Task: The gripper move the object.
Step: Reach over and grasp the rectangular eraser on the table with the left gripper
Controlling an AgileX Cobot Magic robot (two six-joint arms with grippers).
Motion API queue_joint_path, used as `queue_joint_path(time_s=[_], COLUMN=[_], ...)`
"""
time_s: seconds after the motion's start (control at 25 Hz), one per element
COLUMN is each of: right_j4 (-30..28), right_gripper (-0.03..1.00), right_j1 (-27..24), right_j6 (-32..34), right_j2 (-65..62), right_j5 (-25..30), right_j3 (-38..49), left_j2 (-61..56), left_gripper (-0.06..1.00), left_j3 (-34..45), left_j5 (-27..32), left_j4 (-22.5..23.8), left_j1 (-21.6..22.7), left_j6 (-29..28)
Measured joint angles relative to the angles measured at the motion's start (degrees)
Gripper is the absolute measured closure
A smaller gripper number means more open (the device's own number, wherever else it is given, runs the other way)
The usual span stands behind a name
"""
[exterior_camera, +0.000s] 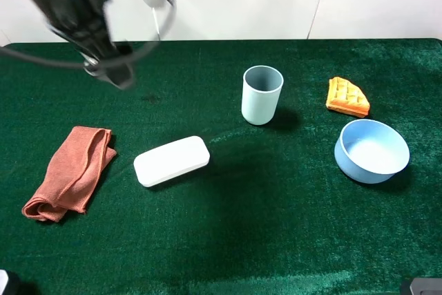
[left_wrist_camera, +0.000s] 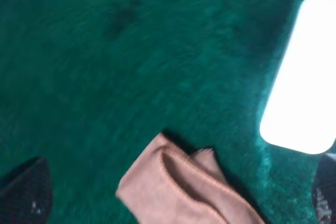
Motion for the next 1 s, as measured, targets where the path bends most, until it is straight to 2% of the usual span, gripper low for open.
queue_joint_path(time_s=[0.28,0.52,0.76,1.0], right_j4=[0.0,0.0,0.0,0.0], right_gripper=[0.3,0.3,0.3,0.3], right_j1=[0.0,0.0,0.0,0.0], right_j6=[0.0,0.0,0.0,0.0], right_j2=[0.0,0.0,0.0,0.0], right_j5=[0.0,0.0,0.0,0.0], right_j3=[0.0,0.0,0.0,0.0], left_j2=[6.7,10.9,16.2,19.1], left_gripper=[-0.05,-0.05,-0.05,-0.05], left_j3=[-0.6,-0.7,-0.7,0.2], left_j5=[-1.7,-2.5,-4.3,-6.2], left_j4=[-3.4,-4.0,-4.0,-4.1], left_j1=[-6.7,-11.6,-13.9,-14.0], left_j6=[7.3,8.8,8.9,8.9])
